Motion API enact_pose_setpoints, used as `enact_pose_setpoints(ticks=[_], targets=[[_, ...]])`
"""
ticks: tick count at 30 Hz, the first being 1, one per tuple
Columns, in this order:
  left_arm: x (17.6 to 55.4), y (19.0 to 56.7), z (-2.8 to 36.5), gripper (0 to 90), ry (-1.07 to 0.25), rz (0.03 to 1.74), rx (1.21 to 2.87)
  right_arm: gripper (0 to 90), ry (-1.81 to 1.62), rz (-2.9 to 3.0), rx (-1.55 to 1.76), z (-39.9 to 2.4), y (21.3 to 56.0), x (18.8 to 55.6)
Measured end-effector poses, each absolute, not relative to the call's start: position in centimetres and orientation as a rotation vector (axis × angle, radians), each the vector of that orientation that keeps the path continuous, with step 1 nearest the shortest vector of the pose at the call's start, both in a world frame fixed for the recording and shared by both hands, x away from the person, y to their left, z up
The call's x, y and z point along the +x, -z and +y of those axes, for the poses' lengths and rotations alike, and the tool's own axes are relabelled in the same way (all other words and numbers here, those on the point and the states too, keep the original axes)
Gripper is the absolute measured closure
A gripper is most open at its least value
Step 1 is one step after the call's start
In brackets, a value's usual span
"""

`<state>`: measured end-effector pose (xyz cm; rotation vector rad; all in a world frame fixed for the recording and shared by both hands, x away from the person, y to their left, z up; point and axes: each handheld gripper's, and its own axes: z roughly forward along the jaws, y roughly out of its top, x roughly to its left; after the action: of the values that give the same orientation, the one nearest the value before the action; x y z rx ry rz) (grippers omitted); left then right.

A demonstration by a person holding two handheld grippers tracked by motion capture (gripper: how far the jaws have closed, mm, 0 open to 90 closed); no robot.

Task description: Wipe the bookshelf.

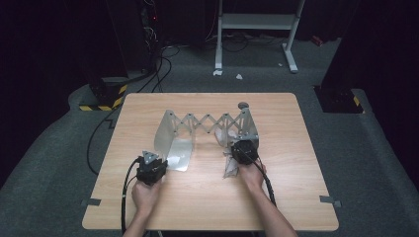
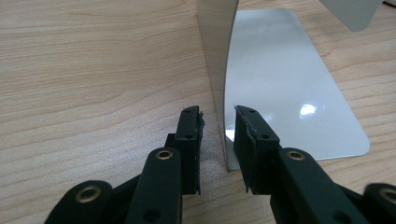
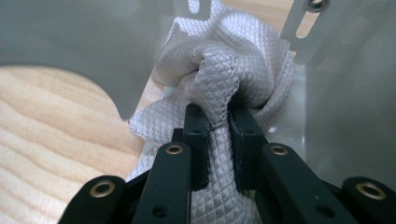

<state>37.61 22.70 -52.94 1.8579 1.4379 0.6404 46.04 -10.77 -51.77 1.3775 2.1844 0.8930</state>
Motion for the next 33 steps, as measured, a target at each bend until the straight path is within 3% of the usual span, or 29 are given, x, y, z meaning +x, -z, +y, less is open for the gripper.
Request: enact_pose_setpoints(ticks=[11, 24, 33], targets=[[37.8, 52.9, 22.8, 74.5, -0.625, 1.444, 1.849, 81.5, -0.766, 2.355, 1.304, -11.1, 50.6, 42.0], [37.8, 52.9, 22.9, 74.8, -0.616, 1.443, 1.850, 77.1, -0.849, 2.204, 1.378, -8.7, 50.4, 46.7], [37.8, 52.9, 22.9, 80.0, -0.614, 1.438, 1.849, 80.9, -0.911, 2.181, 1.449, -9.8, 51.6, 48.2]])
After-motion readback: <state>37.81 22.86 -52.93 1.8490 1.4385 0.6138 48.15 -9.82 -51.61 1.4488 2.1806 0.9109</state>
